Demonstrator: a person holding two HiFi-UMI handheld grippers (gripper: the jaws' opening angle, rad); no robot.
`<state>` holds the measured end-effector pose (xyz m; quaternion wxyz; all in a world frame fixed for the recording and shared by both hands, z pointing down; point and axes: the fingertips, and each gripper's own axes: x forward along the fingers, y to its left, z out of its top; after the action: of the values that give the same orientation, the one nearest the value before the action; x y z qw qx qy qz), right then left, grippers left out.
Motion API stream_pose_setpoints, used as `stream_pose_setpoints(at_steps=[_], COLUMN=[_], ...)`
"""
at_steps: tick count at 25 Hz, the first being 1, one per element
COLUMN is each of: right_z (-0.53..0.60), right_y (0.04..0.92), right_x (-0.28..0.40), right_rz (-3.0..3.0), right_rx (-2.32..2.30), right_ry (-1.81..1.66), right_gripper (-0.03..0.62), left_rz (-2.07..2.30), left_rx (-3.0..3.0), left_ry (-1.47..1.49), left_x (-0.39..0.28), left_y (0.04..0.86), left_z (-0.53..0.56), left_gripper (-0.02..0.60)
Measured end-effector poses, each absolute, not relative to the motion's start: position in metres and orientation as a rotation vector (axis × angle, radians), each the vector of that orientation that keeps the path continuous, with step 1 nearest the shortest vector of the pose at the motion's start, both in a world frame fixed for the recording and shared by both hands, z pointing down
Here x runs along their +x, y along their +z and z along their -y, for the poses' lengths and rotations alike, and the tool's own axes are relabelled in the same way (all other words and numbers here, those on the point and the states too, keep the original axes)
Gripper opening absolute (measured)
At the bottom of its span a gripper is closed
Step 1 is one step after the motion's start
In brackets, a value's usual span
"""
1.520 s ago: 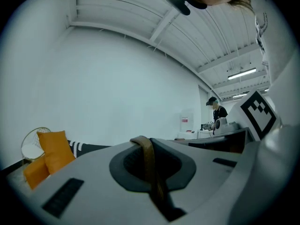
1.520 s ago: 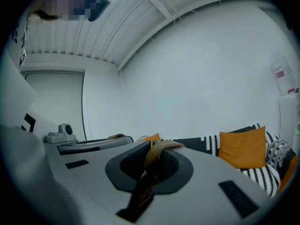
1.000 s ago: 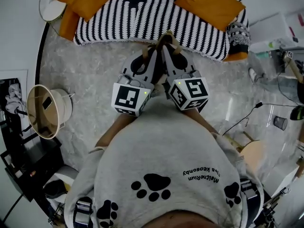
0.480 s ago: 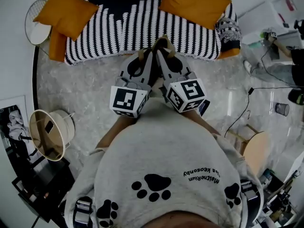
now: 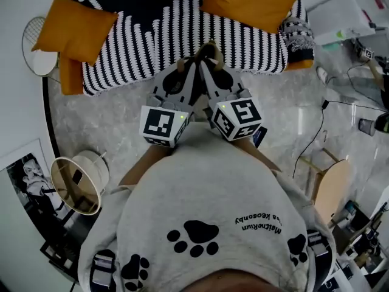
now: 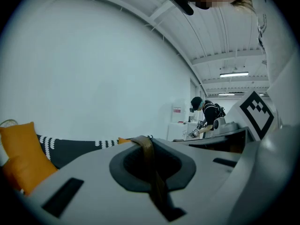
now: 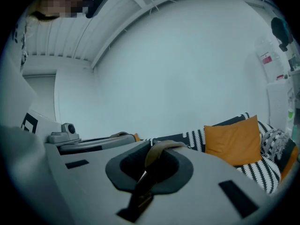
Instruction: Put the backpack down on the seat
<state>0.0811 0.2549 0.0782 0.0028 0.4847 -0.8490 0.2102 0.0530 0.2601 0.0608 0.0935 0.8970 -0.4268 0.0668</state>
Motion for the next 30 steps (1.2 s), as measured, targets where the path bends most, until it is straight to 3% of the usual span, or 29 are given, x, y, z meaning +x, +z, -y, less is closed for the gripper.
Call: stream_pose_setpoints(at_steps=[17, 30], right_z=[-0.119, -0.079], right_y=[0.083, 0.089], right_x=[0.059, 0.01], right_rz=[2.53, 2.594], right_rx=[1.746, 1.67], right_ry=[0.695, 0.708], right_gripper=[0.035, 0.035], left_rz=[0.983, 1.054], left_rx=[2.768, 2.776], left_ry=[0.242, 0.229], left_x=[0.03, -0.02], left_y=[0.069, 0.071], left_z=[-0.121, -0.08], left_gripper=[0.018, 0.018])
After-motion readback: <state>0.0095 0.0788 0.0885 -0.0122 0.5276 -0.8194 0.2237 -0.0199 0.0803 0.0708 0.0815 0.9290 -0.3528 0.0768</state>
